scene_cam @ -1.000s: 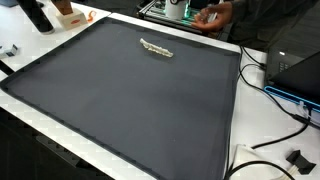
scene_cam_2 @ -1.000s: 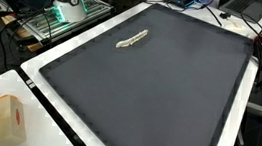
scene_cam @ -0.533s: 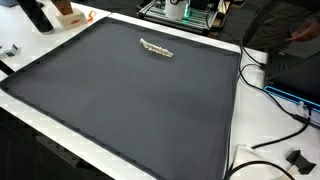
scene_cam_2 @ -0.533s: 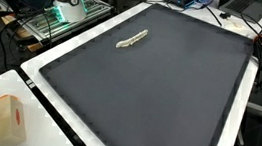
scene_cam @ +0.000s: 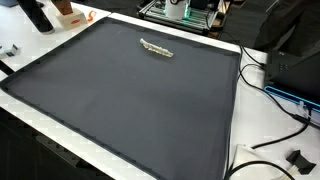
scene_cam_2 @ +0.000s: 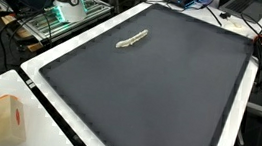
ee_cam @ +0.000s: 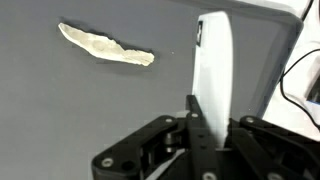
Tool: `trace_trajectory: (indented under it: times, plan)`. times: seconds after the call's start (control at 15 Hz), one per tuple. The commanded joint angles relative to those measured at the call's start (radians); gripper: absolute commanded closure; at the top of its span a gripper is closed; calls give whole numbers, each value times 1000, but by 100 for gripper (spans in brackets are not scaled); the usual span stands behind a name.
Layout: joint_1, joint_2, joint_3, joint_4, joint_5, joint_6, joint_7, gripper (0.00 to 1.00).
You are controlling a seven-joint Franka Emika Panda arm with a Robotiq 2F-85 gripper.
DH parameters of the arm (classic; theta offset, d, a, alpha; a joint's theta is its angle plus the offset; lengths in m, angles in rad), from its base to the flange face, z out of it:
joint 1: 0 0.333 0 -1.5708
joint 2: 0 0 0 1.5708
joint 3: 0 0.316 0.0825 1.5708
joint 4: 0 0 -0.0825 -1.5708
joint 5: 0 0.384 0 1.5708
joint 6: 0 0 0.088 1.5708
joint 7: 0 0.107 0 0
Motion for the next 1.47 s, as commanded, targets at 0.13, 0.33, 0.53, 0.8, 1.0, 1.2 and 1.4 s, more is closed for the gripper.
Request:
trace_trajectory:
  times: [0.13,0.33,0.53,0.8,1.0,1.2,1.4]
  plan:
    - [3,0,-2,2,-1,-2,1,96]
    - [3,0,-2,2,-1,-2,1,96]
    - [3,0,-2,2,-1,-2,1,96]
    - [3,1,-3,2,-1,-2,1,99]
    - [-14,-4,-67,-31,61,28,-66,99]
    - [-22,-11,-169,-79,177,122,-248,99]
    - [8,16,-306,-112,376,175,-498,99]
